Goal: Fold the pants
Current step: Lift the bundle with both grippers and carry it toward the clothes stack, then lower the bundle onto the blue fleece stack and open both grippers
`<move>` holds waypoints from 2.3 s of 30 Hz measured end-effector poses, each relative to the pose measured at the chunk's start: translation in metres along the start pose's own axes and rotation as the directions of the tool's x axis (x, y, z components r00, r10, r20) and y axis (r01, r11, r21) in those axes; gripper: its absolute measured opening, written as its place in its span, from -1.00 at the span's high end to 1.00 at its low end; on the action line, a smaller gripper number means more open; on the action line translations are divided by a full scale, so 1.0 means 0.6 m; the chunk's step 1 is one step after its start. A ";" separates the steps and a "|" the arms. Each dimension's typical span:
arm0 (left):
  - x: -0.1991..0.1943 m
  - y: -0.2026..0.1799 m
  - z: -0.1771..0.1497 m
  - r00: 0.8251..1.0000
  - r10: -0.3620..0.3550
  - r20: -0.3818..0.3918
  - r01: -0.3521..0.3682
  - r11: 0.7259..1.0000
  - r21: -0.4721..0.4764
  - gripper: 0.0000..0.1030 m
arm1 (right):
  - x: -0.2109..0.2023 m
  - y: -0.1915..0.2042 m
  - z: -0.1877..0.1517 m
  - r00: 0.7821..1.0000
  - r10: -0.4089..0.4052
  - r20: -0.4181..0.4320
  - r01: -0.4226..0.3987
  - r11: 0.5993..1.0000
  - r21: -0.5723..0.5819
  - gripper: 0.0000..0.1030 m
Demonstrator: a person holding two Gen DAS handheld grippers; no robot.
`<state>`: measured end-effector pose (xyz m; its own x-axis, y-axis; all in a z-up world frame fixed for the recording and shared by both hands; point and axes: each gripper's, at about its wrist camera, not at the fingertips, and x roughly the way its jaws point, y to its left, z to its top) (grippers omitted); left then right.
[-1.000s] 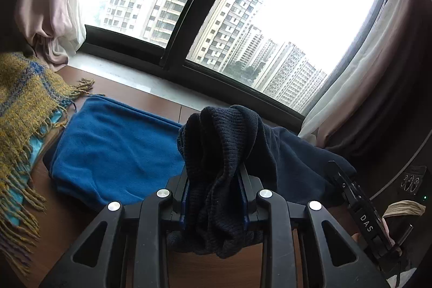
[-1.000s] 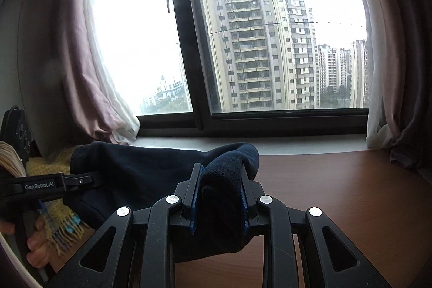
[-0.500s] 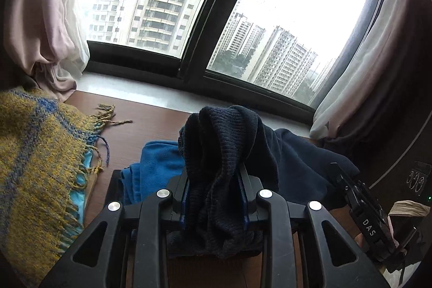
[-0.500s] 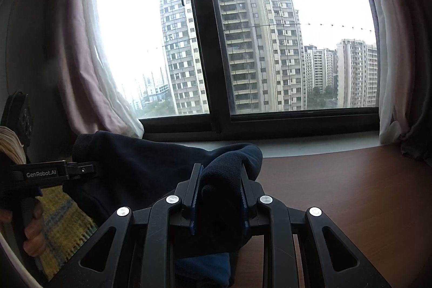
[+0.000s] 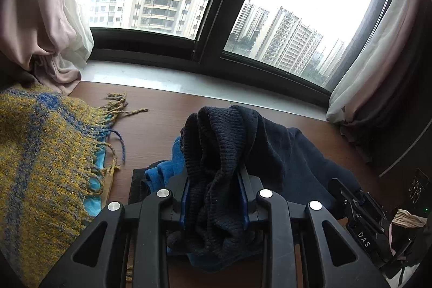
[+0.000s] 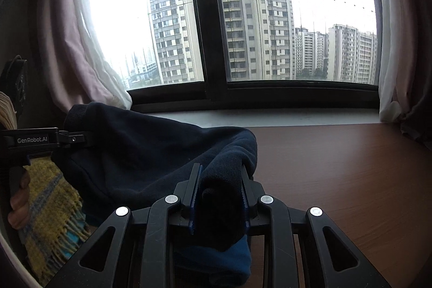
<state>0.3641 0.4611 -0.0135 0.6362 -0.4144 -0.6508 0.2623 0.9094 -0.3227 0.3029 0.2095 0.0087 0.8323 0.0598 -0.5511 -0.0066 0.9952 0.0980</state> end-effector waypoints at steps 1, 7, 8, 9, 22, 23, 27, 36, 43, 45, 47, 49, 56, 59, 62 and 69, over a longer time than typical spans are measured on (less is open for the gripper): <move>0.002 0.001 -0.001 1.000 0.008 -0.007 -0.008 1.000 -0.004 0.45 | 0.002 -0.003 -0.003 1.000 -0.015 -0.021 0.015 1.000 0.012 0.50; 0.003 0.004 -0.002 0.999 0.044 -0.031 -0.045 0.999 -0.016 0.38 | 0.002 -0.007 -0.017 0.990 -0.099 -0.097 0.101 0.995 0.013 0.20; 0.003 0.004 -0.002 0.998 0.055 -0.039 -0.055 0.998 -0.015 0.36 | 0.000 -0.008 -0.017 0.987 -0.122 -0.102 0.124 0.992 0.006 0.07; 0.003 0.003 -0.002 0.997 0.070 -0.045 -0.070 0.997 -0.008 0.32 | -0.004 -0.010 -0.017 0.983 -0.148 -0.108 0.149 0.989 0.001 0.02; -0.066 -0.032 0.009 0.984 0.179 0.007 -0.178 0.974 0.140 -0.16 | -0.041 -0.014 0.005 0.973 -0.176 -0.150 0.177 0.984 -0.008 -0.06; -0.074 -0.036 0.015 0.983 0.184 0.024 -0.186 0.972 0.146 -0.16 | -0.046 -0.013 0.009 0.975 -0.172 -0.141 0.172 0.985 -0.008 -0.06; -0.075 -0.055 0.043 0.978 0.197 0.065 -0.205 0.965 0.163 -0.19 | -0.044 -0.013 0.018 0.978 -0.174 -0.120 0.175 0.985 -0.002 -0.06; 0.016 0.015 0.042 0.974 0.227 0.000 -0.227 0.972 0.058 -0.19 | 0.039 -0.019 0.011 0.953 -0.203 -0.223 0.215 0.976 0.028 -0.06; 0.056 0.051 0.013 0.981 0.193 -0.008 -0.193 0.981 0.011 -0.25 | 0.062 -0.006 -0.010 0.940 -0.233 -0.249 0.240 0.971 -0.005 -0.06; 0.062 0.057 0.008 0.981 0.193 0.003 -0.193 0.981 0.006 -0.26 | 0.061 -0.003 -0.009 0.941 -0.233 -0.247 0.238 0.971 -0.011 -0.06; 0.071 0.064 0.006 0.983 0.182 0.000 -0.182 0.983 -0.006 -0.27 | 0.066 0.000 -0.010 0.941 -0.228 -0.250 0.231 0.973 -0.019 -0.06; 0.077 0.068 0.005 0.983 0.185 -0.006 -0.185 0.983 -0.013 -0.27 | 0.073 0.003 -0.011 0.939 -0.234 -0.253 0.233 0.972 -0.035 -0.11; 0.043 0.048 0.017 0.980 0.192 0.051 -0.192 0.981 -0.004 -0.32 | 0.076 0.004 0.000 0.941 -0.234 -0.244 0.228 0.972 -0.054 -0.14; 0.015 0.022 0.025 0.970 0.224 0.093 -0.229 0.973 0.037 -0.32 | 0.062 -0.003 0.008 0.949 -0.227 -0.219 0.223 0.974 -0.045 -0.14; -0.012 -0.005 0.029 0.944 0.299 0.137 -0.313 0.946 0.088 -0.35 | 0.036 -0.009 0.018 0.961 -0.216 -0.171 0.213 0.976 -0.039 -0.28; -0.098 -0.073 -0.004 0.922 0.312 0.230 -0.344 0.932 0.114 -0.57 | -0.036 -0.028 0.038 0.981 -0.186 -0.056 0.184 0.982 -0.037 -0.45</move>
<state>0.3134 0.4457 0.0374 0.8352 -0.0898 -0.5425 0.1082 0.9941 0.0020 0.2975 0.1897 0.0377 0.7867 -0.1218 -0.6051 0.1260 0.9914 -0.0357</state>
